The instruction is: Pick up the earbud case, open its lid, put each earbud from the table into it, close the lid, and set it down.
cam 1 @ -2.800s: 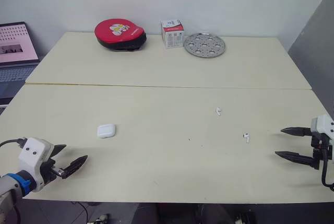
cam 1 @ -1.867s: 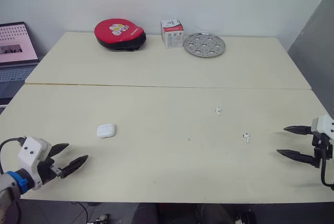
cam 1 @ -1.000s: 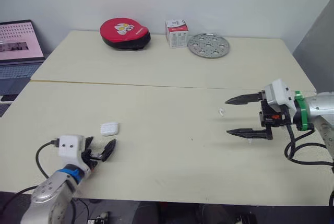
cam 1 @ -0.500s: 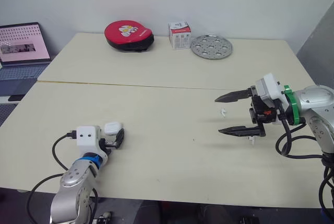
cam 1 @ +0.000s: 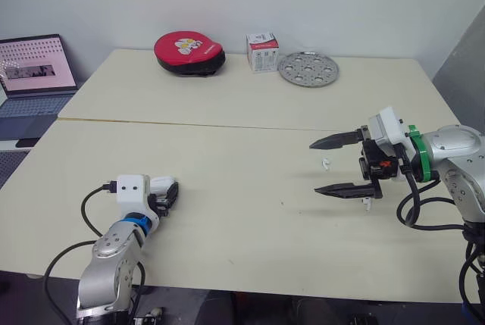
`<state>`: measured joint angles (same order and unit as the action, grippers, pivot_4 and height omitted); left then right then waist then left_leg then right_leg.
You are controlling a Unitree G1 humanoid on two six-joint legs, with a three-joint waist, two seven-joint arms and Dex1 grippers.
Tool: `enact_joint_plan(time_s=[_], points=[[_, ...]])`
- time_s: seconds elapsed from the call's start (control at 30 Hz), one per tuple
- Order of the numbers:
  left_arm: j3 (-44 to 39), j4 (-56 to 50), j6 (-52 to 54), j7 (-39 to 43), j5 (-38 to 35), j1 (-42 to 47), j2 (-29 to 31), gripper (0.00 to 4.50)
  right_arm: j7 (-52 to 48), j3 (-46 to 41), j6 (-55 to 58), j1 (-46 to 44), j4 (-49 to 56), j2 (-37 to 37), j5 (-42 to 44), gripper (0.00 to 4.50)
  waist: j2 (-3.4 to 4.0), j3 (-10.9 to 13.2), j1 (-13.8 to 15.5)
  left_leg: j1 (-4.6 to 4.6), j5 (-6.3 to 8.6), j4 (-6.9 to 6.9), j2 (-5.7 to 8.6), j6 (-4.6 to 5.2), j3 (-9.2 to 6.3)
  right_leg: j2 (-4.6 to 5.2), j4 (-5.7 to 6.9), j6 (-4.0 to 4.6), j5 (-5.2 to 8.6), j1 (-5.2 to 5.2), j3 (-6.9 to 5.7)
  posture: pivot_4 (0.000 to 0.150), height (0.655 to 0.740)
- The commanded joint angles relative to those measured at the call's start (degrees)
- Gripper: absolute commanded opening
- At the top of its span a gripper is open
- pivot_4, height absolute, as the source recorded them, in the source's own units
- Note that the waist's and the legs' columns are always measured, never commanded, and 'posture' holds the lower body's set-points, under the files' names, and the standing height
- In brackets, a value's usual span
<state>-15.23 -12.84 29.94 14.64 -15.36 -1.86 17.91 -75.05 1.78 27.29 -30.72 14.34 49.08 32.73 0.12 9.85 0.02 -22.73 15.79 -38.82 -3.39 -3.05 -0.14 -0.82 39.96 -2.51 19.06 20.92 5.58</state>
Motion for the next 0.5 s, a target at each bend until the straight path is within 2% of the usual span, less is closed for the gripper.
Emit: enact_joint_plan(time_s=[0.03, 0.17, 0.27, 0.5], points=[[2.9, 1.4, 1.3, 4.2, -0.5, -2.6, 1.5, 2.93, 0.7, -2.2, 0.5, -0.2, 2.3, 0.9, 0.9, 4.5, -0.01, 0.0, -0.1, 0.0, 0.0, 0.0, 0.0, 0.0, 0.01, 0.0, -0.01, 0.0, 0.0, 0.0, 0.01, 0.15, 0.74], [9.5, -2.6, -6.8, 17.1, -1.0, -4.8, 6.4, 2.93, 3.5, -4.5, 3.7, 3.3, 4.7, 2.2, 1.9, 4.5, -0.03, 0.0, 0.0, -0.13, 0.0, 0.03, -0.02, 0.0, 0.09, 0.0, -0.11, 0.0, 0.0, 0.14, 0.07, 0.15, 0.74], [16.7, -4.0, -13.6, 25.0, -0.5, -4.1, 7.5, 2.93, 8.5, -6.8, 12.7, 7.8, 8.8, 2.7, 6.6, 4.5, -0.04, 0.0, 0.4, -0.24, 0.0, 0.07, -0.04, 0.0, 0.08, 0.16, -0.33, 0.0, 0.0, 0.13, 0.03, 0.15, 0.74], [29.2, -0.4, -30.1, 33.1, 4.8, 1.0, 5.0, 2.93, 24.4, -7.1, 35.5, 11.2, 16.9, -0.1, 19.4, 4.5, -0.34, 0.2, -0.5, -0.27, 0.01, 0.04, -0.1, 0.01, 0.15, -0.1, -0.41, -0.02, -0.14, 0.17, 0.15, 0.15, 0.74]])
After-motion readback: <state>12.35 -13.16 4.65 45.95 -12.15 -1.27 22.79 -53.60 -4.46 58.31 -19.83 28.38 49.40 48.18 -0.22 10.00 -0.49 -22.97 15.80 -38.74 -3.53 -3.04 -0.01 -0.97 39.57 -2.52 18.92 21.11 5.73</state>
